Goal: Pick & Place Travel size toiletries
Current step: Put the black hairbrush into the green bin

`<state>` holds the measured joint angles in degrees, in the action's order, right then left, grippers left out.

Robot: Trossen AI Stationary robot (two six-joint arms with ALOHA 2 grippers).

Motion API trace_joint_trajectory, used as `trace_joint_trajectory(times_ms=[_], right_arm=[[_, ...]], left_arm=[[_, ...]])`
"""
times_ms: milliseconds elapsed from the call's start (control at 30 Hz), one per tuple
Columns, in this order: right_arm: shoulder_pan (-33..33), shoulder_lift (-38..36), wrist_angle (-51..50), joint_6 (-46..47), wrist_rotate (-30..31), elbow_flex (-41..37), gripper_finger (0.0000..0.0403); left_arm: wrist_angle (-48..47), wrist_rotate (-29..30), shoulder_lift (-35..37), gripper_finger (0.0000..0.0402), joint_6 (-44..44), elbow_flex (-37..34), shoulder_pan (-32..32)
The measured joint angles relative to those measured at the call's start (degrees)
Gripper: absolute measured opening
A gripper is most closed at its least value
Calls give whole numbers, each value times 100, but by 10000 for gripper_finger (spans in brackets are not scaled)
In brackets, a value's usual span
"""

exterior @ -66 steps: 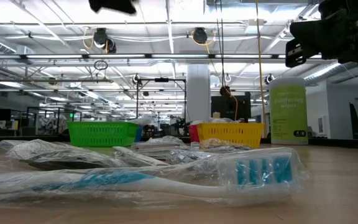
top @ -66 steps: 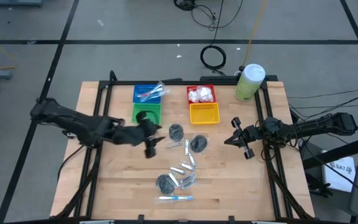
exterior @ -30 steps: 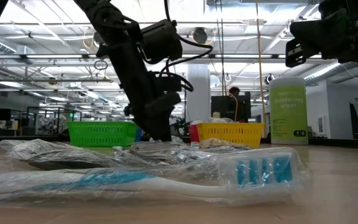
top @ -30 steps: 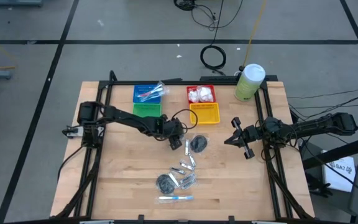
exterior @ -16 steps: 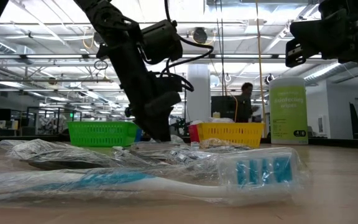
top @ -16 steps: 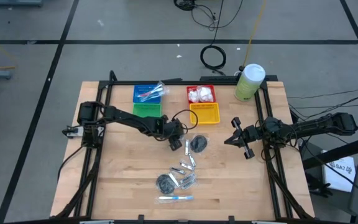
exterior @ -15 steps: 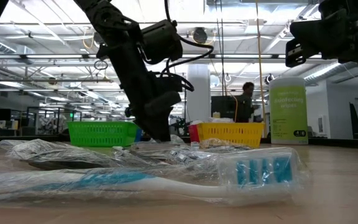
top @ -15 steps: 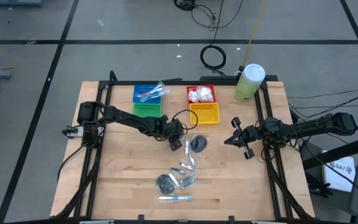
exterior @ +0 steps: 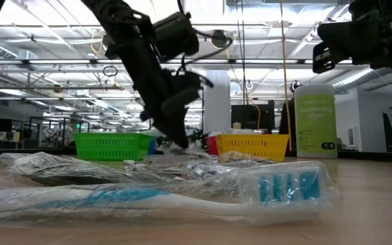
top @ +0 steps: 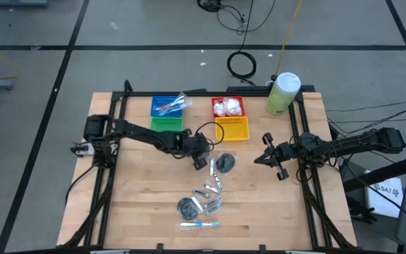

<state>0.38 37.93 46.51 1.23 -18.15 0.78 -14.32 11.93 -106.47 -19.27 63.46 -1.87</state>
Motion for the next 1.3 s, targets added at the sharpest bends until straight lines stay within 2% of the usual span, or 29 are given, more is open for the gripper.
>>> trace_joint_trajectory(times_ms=[433,833,967,1167,1300], right_arm=[[-2,0,-1,0,0,-1,0],[0,2,-7,0,0,-2,0],[0,2,-7,0,0,0,0],[-1,0,-2,0,0,-2,0],[-1,0,-3,0,2,-2,0]], left_arm=[[-220,438,1442,1,521,0,60],[-1980,1409,2924,2,417,-139,3],[-2079,1780,3333,2,178,-499,-54],[-2089,2086,3858,1,-308,-1415,-350],[-1557,2111,4014,3,-568,-2100,-669]])
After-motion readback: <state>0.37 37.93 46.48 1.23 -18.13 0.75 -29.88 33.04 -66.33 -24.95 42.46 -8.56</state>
